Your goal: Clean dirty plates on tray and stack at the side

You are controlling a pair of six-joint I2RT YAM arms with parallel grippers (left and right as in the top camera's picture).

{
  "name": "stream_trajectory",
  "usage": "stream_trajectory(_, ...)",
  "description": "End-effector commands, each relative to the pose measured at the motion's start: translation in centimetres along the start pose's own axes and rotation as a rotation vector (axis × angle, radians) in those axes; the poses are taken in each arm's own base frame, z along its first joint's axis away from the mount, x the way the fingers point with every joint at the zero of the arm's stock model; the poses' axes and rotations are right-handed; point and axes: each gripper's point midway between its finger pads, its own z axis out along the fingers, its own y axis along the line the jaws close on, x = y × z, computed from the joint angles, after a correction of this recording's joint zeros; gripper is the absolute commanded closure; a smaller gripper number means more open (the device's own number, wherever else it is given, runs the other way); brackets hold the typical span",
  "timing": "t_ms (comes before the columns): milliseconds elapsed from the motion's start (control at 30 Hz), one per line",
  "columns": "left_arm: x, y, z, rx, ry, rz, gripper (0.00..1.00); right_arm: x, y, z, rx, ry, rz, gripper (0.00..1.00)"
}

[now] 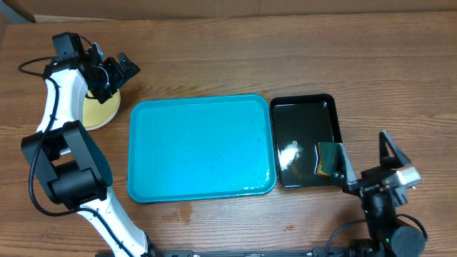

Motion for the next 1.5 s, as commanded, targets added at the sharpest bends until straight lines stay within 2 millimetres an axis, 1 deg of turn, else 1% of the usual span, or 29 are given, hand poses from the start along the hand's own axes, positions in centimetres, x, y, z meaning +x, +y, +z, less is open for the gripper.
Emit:
stream_trajectory(0,-0.9,-0.5,-0.5,0.003,-0.026,0.036,0.00,2.6,-0.5,-0.2,0.019,0.062,0.018,0.00)
stream_trajectory(133,-0.9,-0.5,-0.5,0.003,-0.026,0.036,0.00,5.4,-1.5,-0.6,0.072,0.173,0.034,0.00)
stream_trajectory(300,-0.9,-0.5,-0.5,0.003,-0.026,0.036,0.00,9.9,-2.4,-1.9,0.124,0.359,0.067,0.00)
stream_trajectory(367,-0.9,-0.5,-0.5,0.003,-0.026,0.036,0.00,9.5,-2.3,-1.8,0.121,0.344,0.064,0.00)
stream_trajectory(1467,-0.9,-0.5,-0.5,0.003,-0.026,0.036,0.00,9.6,-2.4,-1.8,0.123,0.349,0.065,0.00)
